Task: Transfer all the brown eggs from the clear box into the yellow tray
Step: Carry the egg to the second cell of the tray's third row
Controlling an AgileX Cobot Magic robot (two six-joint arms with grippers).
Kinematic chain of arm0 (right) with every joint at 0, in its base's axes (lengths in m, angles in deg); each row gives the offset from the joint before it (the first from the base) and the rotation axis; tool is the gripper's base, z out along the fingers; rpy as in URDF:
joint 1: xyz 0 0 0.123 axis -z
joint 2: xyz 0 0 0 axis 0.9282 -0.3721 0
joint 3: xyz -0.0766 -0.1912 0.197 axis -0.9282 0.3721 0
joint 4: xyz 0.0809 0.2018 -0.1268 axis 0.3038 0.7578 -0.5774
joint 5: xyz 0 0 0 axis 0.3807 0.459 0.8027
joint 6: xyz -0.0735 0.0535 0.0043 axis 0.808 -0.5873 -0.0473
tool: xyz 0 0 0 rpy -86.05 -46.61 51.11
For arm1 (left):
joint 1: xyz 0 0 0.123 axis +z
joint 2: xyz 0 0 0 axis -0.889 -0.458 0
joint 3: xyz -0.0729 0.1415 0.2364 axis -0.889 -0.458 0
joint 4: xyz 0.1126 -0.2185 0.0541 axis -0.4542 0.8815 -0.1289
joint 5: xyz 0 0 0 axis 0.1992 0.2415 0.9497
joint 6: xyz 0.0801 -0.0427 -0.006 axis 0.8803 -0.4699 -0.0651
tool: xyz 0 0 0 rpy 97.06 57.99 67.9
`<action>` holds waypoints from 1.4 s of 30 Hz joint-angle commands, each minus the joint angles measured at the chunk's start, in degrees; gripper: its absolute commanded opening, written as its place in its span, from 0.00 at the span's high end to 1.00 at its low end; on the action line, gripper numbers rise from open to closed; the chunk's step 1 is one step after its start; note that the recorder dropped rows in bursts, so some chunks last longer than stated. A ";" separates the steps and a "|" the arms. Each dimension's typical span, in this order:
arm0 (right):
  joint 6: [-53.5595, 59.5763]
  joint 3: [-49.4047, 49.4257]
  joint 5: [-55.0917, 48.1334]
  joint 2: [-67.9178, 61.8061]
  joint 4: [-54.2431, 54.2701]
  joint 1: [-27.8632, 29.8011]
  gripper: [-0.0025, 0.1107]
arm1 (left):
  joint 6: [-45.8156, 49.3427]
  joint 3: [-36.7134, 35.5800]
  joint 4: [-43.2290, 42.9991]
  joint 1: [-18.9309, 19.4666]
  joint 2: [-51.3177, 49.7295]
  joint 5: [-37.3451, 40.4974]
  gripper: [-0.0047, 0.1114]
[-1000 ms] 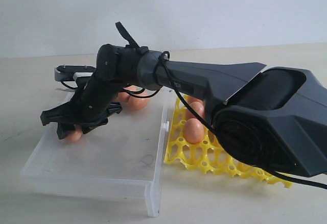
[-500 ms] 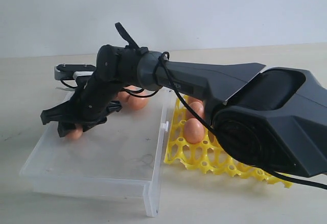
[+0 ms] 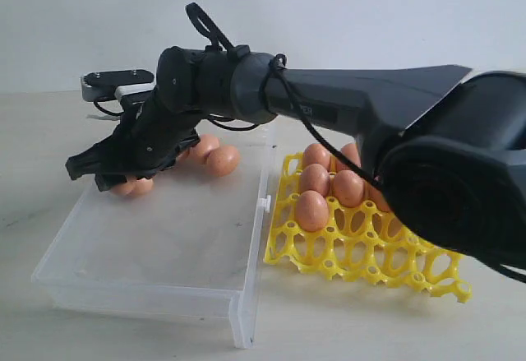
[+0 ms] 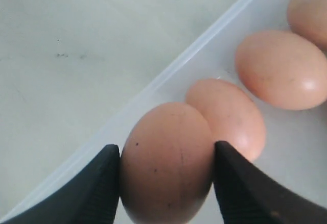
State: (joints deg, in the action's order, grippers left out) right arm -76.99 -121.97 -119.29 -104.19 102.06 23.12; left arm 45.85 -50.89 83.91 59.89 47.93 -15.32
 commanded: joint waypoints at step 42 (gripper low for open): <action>17.32 83.88 46.83 53.27 21.25 15.19 0.98 | 0.12 0.23 0.14 0.06 0.32 -0.22 0.96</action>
State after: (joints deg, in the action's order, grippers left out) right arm -59.82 -38.23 -70.38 -51.44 124.32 37.10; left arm 45.85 -50.89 83.91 59.89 47.93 -15.32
